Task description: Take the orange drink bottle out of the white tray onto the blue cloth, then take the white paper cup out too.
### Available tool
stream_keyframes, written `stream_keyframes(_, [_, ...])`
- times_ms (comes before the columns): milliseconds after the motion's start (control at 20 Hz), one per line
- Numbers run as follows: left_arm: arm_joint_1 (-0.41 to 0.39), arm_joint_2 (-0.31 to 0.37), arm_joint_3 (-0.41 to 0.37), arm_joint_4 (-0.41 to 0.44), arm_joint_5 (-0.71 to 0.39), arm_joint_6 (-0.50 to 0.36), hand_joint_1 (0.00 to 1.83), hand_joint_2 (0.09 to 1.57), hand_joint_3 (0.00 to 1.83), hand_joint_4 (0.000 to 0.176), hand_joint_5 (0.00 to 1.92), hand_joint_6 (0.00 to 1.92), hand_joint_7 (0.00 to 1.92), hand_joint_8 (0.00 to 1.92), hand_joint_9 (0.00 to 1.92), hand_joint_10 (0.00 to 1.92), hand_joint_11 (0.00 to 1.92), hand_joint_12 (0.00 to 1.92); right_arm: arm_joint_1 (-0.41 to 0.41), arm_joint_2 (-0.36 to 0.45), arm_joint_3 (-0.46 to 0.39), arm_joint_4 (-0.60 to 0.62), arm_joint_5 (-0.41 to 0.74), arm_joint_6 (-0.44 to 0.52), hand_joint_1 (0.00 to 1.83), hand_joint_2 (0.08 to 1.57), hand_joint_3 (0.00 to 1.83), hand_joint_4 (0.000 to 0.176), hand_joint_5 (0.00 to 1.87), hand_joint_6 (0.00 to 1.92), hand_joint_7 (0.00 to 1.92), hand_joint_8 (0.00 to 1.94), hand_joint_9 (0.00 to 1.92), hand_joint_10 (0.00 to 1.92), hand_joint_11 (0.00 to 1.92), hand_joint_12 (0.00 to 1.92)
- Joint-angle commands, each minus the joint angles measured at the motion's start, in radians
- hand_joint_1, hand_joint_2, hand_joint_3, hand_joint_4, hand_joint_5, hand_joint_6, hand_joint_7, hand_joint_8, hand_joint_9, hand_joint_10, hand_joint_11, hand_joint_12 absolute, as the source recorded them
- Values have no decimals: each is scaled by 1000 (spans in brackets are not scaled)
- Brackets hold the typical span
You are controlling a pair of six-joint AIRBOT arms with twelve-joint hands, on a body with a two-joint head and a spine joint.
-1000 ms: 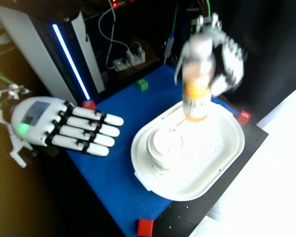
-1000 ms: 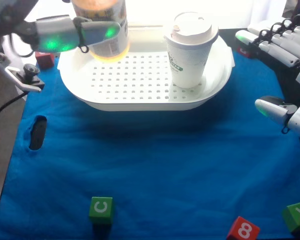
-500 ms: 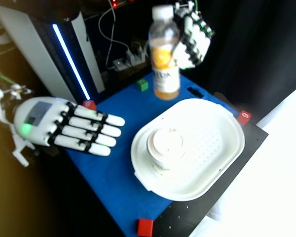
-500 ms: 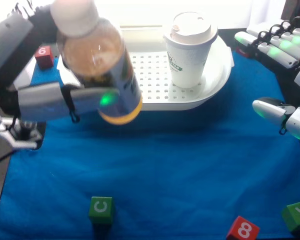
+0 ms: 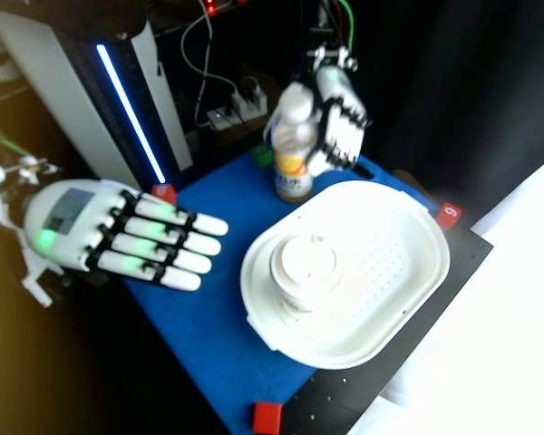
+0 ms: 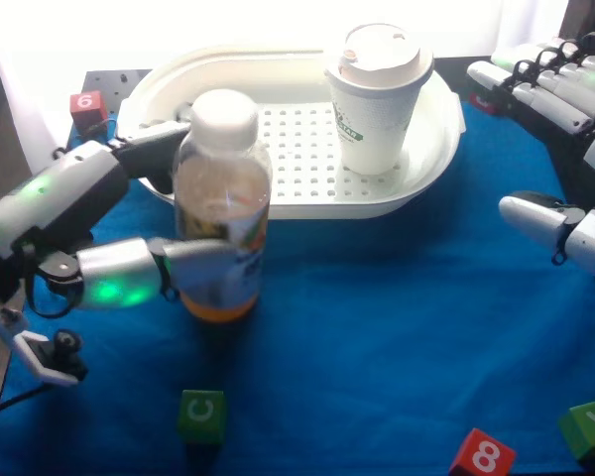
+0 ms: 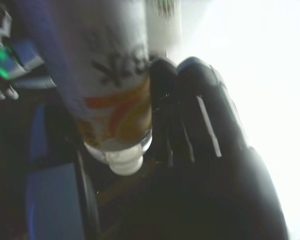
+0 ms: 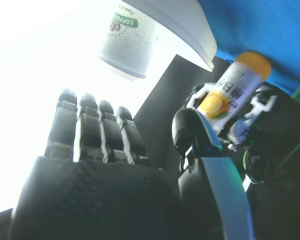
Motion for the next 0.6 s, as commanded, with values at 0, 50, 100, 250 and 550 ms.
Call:
stream_keyframes(0, [0,12,-4,-1,-125,-1,612,1135,0,97,140,38,83,26,12,212,0,847,7,4,2,-8,123,-2,369,1417,0,0,0,0,0,0,0,0,0,0])
stream_keyframes(50, [4,21,-10,-1,-127,3,572,1112,0,137,55,23,16,4,2,42,0,384,7,5,2,-8,123,-2,335,1424,2,0,0,0,0,0,0,0,0,0])
stream_keyframes(100, [9,31,-19,-1,-133,10,563,1083,0,140,10,4,2,0,0,8,0,155,7,5,2,-8,123,-2,323,1427,3,0,0,0,0,0,0,0,0,0])
stream_keyframes(250, [26,60,-38,0,-161,20,513,1031,0,122,0,0,0,0,0,0,0,0,7,6,2,-8,123,-2,321,1422,0,0,0,0,0,0,0,0,0,0])
stream_keyframes(550, [130,155,-103,-61,-263,91,502,980,0,165,0,0,0,0,0,0,0,0,10,7,14,-34,127,-2,333,1378,0,17,0,0,0,0,0,0,0,0])
